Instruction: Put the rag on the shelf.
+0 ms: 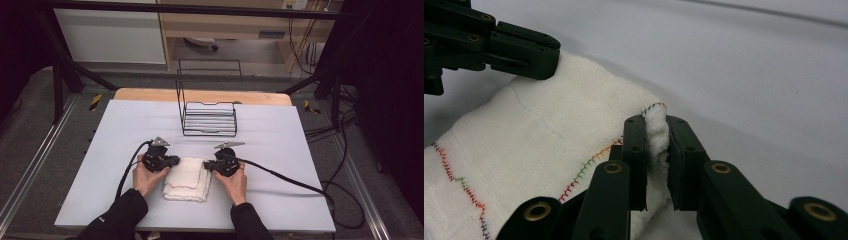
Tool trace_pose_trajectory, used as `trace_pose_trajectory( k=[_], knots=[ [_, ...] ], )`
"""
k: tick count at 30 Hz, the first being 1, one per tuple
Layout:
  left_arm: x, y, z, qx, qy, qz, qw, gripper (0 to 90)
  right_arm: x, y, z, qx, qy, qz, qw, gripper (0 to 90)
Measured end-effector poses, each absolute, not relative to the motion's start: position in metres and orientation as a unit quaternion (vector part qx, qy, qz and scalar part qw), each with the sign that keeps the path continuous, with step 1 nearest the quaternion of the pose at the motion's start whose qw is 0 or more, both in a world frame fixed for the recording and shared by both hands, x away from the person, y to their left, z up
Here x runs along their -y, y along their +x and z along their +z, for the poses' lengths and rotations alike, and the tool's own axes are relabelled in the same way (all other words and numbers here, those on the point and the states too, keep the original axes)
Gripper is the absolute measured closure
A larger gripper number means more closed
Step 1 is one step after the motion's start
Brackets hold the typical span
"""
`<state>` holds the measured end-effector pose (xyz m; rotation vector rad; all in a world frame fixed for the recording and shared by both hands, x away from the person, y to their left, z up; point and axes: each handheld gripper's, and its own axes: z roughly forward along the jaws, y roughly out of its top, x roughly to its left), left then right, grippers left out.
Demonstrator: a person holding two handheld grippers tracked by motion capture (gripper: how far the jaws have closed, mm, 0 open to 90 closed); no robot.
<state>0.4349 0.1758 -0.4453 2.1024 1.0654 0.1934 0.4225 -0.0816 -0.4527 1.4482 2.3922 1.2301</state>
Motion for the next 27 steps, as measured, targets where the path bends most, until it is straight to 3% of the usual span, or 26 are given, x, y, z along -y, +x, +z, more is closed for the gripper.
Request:
trace_pose_trajectory(
  k=[27],
  knots=[
    [-0.195, 0.405, -0.404, -0.391, 0.798, 0.115, 0.444, 83.7, 0.089, 0.398, -0.419, -0.776, 0.406, 0.478, 0.066, 82.4]
  ],
)
